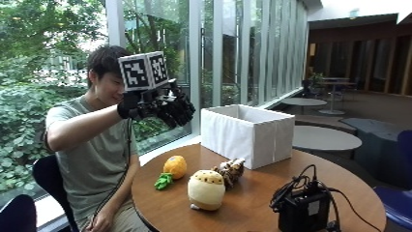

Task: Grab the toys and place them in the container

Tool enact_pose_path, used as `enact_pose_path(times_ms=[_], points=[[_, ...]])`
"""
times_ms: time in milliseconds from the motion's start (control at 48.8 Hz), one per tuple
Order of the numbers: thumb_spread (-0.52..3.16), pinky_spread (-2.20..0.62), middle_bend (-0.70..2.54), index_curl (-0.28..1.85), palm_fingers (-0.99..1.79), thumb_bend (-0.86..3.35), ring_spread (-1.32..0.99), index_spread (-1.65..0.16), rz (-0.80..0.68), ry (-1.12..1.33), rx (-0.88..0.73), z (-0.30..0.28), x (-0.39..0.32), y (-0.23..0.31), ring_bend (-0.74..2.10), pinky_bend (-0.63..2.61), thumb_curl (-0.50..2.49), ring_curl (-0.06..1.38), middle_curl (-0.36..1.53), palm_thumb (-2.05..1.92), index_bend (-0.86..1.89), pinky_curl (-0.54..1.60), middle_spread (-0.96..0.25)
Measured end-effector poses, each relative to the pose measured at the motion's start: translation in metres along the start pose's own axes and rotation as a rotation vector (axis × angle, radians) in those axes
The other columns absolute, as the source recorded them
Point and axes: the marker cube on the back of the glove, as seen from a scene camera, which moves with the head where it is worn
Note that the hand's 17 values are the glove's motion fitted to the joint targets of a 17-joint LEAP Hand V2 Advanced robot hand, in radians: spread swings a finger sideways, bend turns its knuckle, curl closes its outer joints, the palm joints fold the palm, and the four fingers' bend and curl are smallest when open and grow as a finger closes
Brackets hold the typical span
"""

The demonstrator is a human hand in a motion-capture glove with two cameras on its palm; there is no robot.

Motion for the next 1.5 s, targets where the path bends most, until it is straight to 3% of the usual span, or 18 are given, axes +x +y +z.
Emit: enact_pose_path(times_ms=[164, 348, 676, 697, 861, 1045, 1127, 1332, 1414, 1435, 1455, 1476, 1496], points=[[0.99, -0.16, 0.37, 0.04, 0.53, 0.08, -0.20, -0.17, 0.014, 0.014, -0.012, 0.002, -0.007, -0.005, 0.59, 0.56, 0.05, 0.18, 0.13, 0.06, 0.09, 0.20, -0.16], [1.33, -0.20, 0.43, 0.06, 0.46, 0.08, -0.26, -0.21, -0.003, 0.057, -0.005, -0.007, -0.030, -0.007, 0.68, 0.62, 0.10, 0.22, 0.19, 0.03, 0.12, 0.25, -0.21], [1.45, -0.17, 0.70, 0.05, 0.16, -0.02, -0.24, -0.23, -0.039, 0.158, -0.100, 0.015, -0.072, -0.023, 0.63, 0.79, 0.16, 0.23, 0.32, -0.04, 0.06, 0.33, -0.23], [1.45, -0.16, 0.40, 0.07, 0.01, -0.02, -0.23, -0.23, -0.042, 0.161, -0.113, 0.020, -0.074, -0.025, 0.70, 0.88, 0.16, 0.25, 0.23, -0.04, 0.13, 0.36, -0.20], [1.42, -0.08, 0.21, 0.11, -0.18, -0.03, -0.15, -0.24, 0.011, 0.135, -0.300, 0.068, -0.080, -0.040, 0.65, 0.99, 0.18, 0.24, 0.22, -0.05, 0.10, 0.38, -0.15], [1.33, -0.02, 0.09, 0.10, -0.32, -0.02, -0.06, -0.25, 0.056, 0.209, -0.459, 0.180, -0.062, -0.054, 0.55, 1.10, 0.22, 0.22, 0.20, -0.01, 0.04, 0.41, -0.08], [1.30, 0.00, 0.08, 0.10, -0.29, 0.00, -0.03, -0.25, 0.032, 0.242, -0.509, 0.226, -0.056, -0.052, 0.55, 1.15, 0.24, 0.22, 0.19, 0.04, 0.06, 0.41, -0.05], [1.30, -0.08, 0.10, 0.14, 0.01, 0.07, -0.02, -0.26, -0.024, 0.178, -0.344, 0.267, -0.045, -0.056, 0.75, 1.29, 0.32, 0.28, 0.16, 0.24, 0.16, 0.43, -0.01], [1.33, -0.16, 0.07, 0.18, 0.21, 0.12, -0.09, -0.27, -0.037, 0.142, -0.254, 0.268, -0.044, -0.060, 0.94, 1.30, 0.36, 0.32, 0.14, 0.34, 0.21, 0.41, -0.02], [1.35, -0.19, 0.24, 0.17, 0.42, 0.14, -0.13, -0.27, -0.043, 0.134, -0.228, 0.267, -0.044, -0.061, 0.98, 1.27, 0.37, 0.33, 0.18, 0.37, 0.19, 0.40, -0.05], [1.34, -0.20, 0.22, 0.16, 0.38, 0.13, -0.13, -0.27, -0.049, 0.125, -0.204, 0.266, -0.044, -0.062, 0.97, 1.27, 0.37, 0.31, 0.17, 0.37, 0.17, 0.38, -0.05], [1.36, -0.23, 0.31, 0.17, 0.61, 0.16, -0.18, -0.27, -0.054, 0.115, -0.183, 0.265, -0.044, -0.064, 1.07, 1.26, 0.39, 0.35, 0.20, 0.42, 0.17, 0.39, -0.07], [1.35, -0.25, 0.32, 0.15, 0.63, 0.17, -0.19, -0.27, -0.057, 0.104, -0.165, 0.264, -0.043, -0.066, 1.06, 1.25, 0.40, 0.34, 0.20, 0.45, 0.15, 0.37, -0.08]])
